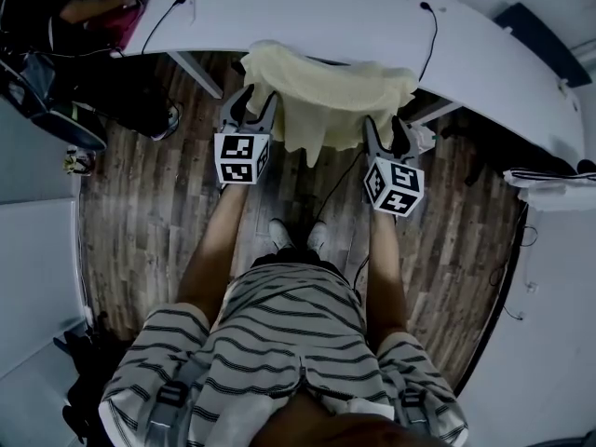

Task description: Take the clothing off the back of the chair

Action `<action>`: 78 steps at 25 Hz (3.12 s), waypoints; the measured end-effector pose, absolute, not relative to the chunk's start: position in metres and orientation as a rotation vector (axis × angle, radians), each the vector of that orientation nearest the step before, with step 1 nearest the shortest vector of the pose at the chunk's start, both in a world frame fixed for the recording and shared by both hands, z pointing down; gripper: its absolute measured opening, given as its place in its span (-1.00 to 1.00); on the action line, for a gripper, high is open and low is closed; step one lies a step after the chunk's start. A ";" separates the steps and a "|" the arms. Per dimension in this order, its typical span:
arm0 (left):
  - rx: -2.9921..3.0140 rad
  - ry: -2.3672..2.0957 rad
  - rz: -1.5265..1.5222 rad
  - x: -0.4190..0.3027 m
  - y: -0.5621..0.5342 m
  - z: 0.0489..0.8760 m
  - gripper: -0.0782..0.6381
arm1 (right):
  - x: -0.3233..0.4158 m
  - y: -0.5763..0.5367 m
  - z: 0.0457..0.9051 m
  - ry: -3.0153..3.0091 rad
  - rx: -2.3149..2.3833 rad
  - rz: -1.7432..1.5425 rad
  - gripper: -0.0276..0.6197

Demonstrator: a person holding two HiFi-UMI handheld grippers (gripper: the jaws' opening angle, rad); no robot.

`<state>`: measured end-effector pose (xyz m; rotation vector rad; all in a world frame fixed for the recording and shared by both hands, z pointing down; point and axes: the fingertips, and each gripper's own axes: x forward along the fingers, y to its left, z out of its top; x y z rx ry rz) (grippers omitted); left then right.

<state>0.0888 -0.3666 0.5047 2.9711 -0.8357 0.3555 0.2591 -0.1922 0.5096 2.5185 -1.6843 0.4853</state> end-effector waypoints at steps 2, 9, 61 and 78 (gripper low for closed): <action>2.976 -0.829 0.379 0.092 -0.369 0.509 -0.27 | 0.261 -0.195 0.514 -1.680 2.510 0.495 -0.13; 2.984 -0.810 0.398 0.102 -0.378 0.511 -0.27 | 0.268 -0.208 0.516 -1.680 2.509 0.501 -0.13; 3.000 -0.768 0.159 0.083 -0.337 0.440 -0.70 | 0.241 -0.187 0.443 -1.753 2.603 0.304 -0.84; 3.009 -0.774 0.074 0.070 -0.311 0.403 -0.70 | 0.236 -0.167 0.410 -1.783 2.632 0.254 -0.84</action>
